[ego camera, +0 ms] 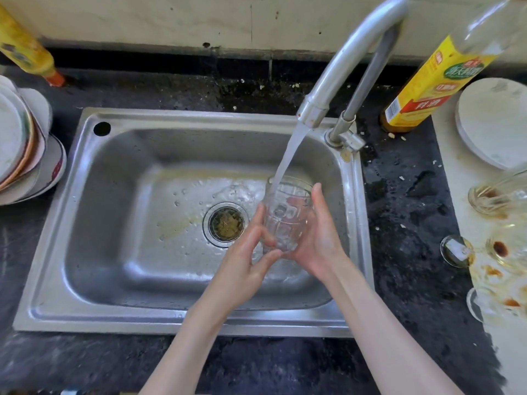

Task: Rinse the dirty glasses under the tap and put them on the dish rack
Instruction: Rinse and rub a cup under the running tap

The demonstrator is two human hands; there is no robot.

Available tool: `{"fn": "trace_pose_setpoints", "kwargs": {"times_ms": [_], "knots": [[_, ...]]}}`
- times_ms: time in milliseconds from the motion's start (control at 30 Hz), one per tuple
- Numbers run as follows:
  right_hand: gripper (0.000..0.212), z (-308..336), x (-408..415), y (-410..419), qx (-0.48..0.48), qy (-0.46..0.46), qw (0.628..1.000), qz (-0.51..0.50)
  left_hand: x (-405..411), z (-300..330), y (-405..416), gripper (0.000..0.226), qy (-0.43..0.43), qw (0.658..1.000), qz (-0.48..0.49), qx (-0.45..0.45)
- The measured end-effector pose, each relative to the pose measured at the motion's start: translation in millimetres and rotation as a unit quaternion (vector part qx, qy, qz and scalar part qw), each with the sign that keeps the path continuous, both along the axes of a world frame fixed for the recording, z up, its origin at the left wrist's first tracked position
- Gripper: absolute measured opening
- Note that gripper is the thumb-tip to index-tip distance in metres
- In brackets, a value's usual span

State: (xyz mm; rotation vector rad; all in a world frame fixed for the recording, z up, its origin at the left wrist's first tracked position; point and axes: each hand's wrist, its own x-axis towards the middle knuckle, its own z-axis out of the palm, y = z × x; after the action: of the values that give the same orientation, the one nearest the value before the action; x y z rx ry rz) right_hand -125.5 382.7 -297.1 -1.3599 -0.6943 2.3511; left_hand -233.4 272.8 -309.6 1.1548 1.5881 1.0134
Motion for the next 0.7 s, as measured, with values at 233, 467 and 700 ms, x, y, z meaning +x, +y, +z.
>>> {"fn": "trace_pose_setpoints", "kwargs": {"times_ms": [233,467,700], "knots": [[0.063,4,2,9,0.15,-0.069,0.984,0.062,-30,24,15,0.033,0.178,0.981,0.026,0.074],[0.079,13,0,16,0.24,-0.058,0.957,0.15,-46,32,40,0.006,0.382,0.891,-0.058,0.238],[0.043,11,12,-6,0.398,-0.154,0.899,0.097,-34,24,31,0.017,0.375,0.9,0.018,0.223]]}}
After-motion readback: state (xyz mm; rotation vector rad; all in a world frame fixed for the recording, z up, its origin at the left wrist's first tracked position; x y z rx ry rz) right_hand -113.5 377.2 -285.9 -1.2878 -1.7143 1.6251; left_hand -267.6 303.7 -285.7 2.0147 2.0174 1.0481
